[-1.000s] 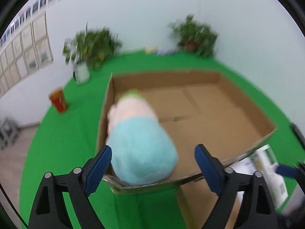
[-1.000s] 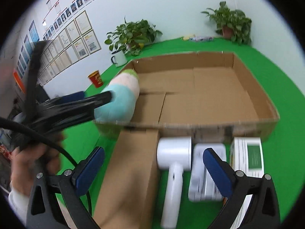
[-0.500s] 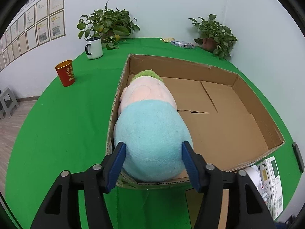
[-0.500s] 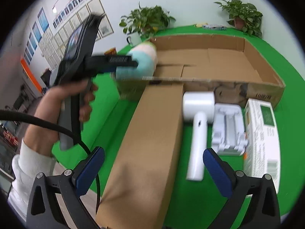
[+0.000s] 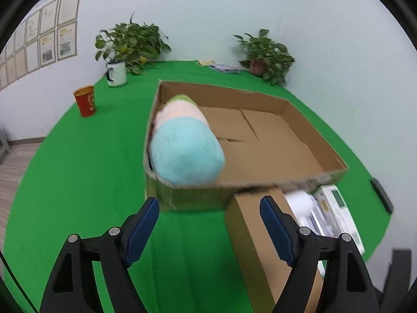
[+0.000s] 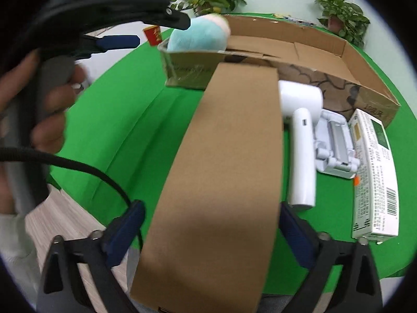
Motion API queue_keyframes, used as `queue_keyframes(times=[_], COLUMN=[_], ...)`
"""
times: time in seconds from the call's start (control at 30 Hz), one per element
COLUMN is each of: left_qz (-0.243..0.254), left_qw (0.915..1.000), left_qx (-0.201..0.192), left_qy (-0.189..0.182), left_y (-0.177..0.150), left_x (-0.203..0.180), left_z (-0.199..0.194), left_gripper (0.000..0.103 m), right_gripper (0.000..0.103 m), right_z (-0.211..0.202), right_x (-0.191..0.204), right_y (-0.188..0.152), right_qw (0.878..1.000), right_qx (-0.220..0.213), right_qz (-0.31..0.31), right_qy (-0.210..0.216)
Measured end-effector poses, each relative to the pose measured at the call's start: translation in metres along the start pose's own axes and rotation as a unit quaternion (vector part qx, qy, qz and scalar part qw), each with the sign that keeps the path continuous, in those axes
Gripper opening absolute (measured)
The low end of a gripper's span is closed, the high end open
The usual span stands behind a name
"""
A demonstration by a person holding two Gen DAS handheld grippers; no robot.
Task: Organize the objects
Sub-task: 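Open the right tool and withdraw while the left tool releases the plush in the box, then grasp the long brown cardboard box with both tools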
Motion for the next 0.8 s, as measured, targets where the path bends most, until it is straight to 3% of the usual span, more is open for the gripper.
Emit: queue_keyframes(times=[0.17,0.3,0.47,0.8], left_qz=[-0.043,-0.098,-0.157,-0.2], left_qw=[0.9965,0.9879,0.974,0.9575], left_qx=[0.042,0.067,0.08,0.11], left_qy=[-0.059,-0.1,-0.142,-0.177], left_y=[-0.048,-0.081,-0.1,-0.119], left_x=[0.0,0.006,0.016,0.014], left_z=[-0.018,-0.024,-0.031,-0.02], left_gripper=[0.079,0.079,0.079,0.079], right_gripper=[0.089,0.088,0.088,0.088], right_z=[-0.005,-0.011,-0.012,-0.029], right_x=[-0.002,-0.002,0.002,0.008], right_y=[-0.004,-0.005,-0.008,-0.02], right_qw=[1.0,0.997,0.99,0.996], right_qx=[-0.011,-0.006,0.002,-0.027], right_qz=[0.005,0.049,0.074,0.02], right_qy=[0.004,0.062,0.116,0.081])
Point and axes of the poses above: each gripper's, at about its wrist camera, not at the fingertips, and z roughly the way its jaws point, x to its left, y to its top, the point moved 4 cm from there along z, roughly the way its jaws point, and after that the axes turned 9 degrees about -x, right-handed, at the moved point
